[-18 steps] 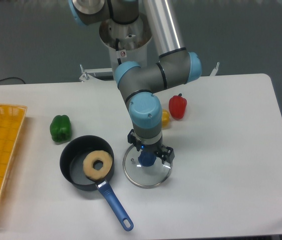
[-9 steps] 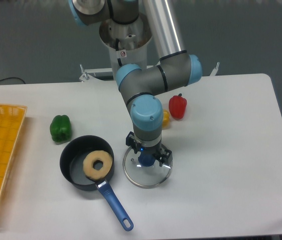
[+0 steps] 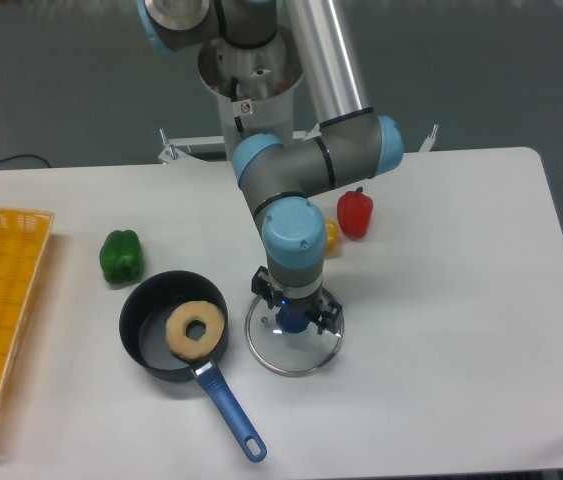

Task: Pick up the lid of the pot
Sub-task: 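Close the gripper around the blue knob of the glass lid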

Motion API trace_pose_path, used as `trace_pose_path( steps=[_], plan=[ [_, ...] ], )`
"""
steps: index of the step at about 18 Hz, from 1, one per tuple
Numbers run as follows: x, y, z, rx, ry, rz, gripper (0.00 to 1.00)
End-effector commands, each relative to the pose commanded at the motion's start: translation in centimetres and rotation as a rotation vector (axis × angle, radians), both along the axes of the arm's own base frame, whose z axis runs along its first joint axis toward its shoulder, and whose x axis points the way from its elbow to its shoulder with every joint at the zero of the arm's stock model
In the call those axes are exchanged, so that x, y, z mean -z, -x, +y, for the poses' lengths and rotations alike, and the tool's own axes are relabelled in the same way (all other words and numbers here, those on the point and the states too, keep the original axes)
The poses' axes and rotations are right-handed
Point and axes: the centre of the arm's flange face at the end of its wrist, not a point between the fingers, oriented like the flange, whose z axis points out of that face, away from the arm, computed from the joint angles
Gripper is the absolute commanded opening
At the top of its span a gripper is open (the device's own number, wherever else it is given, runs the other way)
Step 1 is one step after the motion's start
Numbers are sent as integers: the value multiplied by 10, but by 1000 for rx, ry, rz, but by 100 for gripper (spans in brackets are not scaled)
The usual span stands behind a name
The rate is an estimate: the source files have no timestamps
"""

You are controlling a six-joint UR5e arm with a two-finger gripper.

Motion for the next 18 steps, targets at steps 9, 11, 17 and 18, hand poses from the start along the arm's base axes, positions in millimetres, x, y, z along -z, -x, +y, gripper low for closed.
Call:
trace_pose_path(
  steps=[9,11,17,18],
  plan=[
    [3,1,1,-8,0,-2,100],
    [3,1,1,-8,0,-2,100],
    [5,1,2,-6,2,-4,84],
    [6,1,2,-5,3,-5,78]
  ],
)
